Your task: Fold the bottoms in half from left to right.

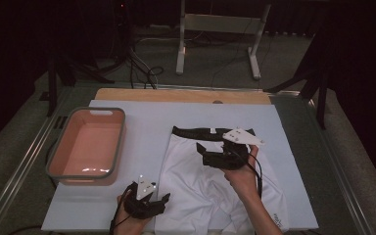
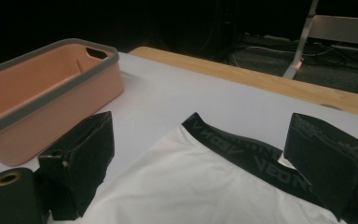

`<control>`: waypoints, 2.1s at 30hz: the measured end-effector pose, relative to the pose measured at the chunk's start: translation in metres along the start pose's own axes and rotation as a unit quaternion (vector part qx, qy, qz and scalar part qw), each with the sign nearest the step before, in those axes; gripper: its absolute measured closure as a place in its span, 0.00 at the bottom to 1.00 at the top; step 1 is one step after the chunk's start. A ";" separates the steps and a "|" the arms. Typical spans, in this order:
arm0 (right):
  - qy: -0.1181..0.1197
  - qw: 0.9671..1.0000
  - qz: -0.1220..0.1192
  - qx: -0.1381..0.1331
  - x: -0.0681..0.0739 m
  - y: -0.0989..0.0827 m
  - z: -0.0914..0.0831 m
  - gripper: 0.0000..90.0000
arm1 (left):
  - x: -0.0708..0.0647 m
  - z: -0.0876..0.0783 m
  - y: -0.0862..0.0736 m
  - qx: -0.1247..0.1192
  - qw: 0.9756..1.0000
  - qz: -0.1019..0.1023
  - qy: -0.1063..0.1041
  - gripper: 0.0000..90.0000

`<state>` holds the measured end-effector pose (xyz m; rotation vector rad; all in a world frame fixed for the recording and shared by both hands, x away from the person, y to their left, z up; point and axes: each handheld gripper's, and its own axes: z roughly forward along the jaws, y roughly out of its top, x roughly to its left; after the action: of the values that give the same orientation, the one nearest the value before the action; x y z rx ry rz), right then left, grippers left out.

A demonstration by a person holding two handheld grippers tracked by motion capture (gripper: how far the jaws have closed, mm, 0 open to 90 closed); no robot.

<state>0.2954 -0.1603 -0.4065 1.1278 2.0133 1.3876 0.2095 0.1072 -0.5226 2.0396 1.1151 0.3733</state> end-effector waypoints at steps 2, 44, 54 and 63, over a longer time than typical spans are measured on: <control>0.003 1.000 -0.001 0.000 0.002 0.002 0.004 0.09 | 0.000 0.002 -0.001 0.009 1.000 0.002 0.001 0.47; 0.039 0.994 0.025 0.099 0.036 -0.011 0.109 0.23 | -0.014 -0.007 0.011 -0.033 0.999 0.020 -0.028 0.99; 0.030 0.990 0.023 0.136 0.043 -0.026 0.128 0.30 | -0.015 -0.009 0.014 -0.045 0.998 0.019 -0.032 0.99; 0.017 0.986 0.026 0.164 0.044 -0.035 0.138 0.37 | -0.017 -0.010 0.019 -0.056 0.998 0.022 -0.033 0.99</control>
<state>0.3587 -0.0543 -0.4897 1.3084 2.3121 1.1318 0.2052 0.0923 -0.5000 1.9666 0.9881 0.3798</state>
